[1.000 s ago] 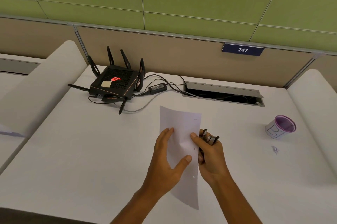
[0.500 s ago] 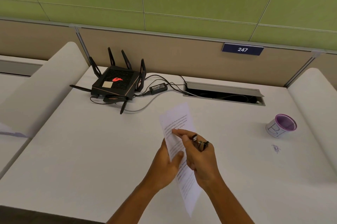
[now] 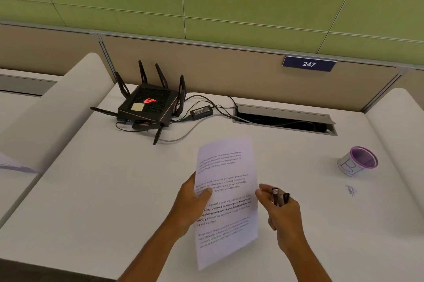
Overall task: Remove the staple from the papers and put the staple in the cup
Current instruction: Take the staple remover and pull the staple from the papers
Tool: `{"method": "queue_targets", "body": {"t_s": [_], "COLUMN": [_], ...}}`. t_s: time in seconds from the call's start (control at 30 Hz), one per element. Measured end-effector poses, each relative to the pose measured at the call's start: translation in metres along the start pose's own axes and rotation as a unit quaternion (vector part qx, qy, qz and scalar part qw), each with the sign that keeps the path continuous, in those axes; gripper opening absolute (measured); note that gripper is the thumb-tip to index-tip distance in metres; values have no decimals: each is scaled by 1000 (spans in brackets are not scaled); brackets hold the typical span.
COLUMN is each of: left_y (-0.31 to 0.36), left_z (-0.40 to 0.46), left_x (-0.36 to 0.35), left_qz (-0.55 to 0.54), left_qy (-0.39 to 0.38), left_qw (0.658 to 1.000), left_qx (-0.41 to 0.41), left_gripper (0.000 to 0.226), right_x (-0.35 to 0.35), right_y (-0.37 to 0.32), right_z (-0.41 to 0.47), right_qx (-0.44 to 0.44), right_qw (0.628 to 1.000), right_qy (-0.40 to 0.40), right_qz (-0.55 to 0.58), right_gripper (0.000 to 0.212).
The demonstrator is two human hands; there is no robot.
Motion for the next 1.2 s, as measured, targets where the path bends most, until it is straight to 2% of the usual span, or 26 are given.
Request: {"method": "queue_targets", "body": {"t_s": [0.3, 0.47, 0.63, 0.8, 1.07, 1.2], "left_y": [-11, -34, -53, -51, -38, -38], "left_z": [43, 63, 91, 134, 203, 226], "left_x": [8, 11, 10, 4, -14, -23], "left_qz": [-60, 16, 73, 131, 168, 190], "left_qy": [15, 10, 18, 36, 42, 44], "left_qw": [997, 1000, 997, 991, 984, 979], "left_qx": [38, 24, 26, -5, -42, -56], "left_gripper": [33, 35, 51, 52, 51, 51], "right_x": [-5, -23, -45, -73, -118, -130], "right_y": [26, 40, 55, 59, 52, 49], "right_z": [12, 23, 43, 72, 128, 152], "right_qx": [-9, -48, -81, -102, -93, -60], "right_qw": [1000, 998, 995, 991, 991, 989], "right_qy": [8, 33, 61, 79, 83, 82], "right_qz": [-29, -12, -12, -22, -42, -104], "right_gripper": [15, 14, 11, 11, 12, 14]}}
Point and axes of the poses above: each hand's wrist, its own z-axis towards the middle knuckle, its own x-axis out of the back of the hand, y = z × x, the point moved 9 cm from there along z, towards the middle knuckle, and after that the axes turned 15 degrees about y, right-handed, at the moved point
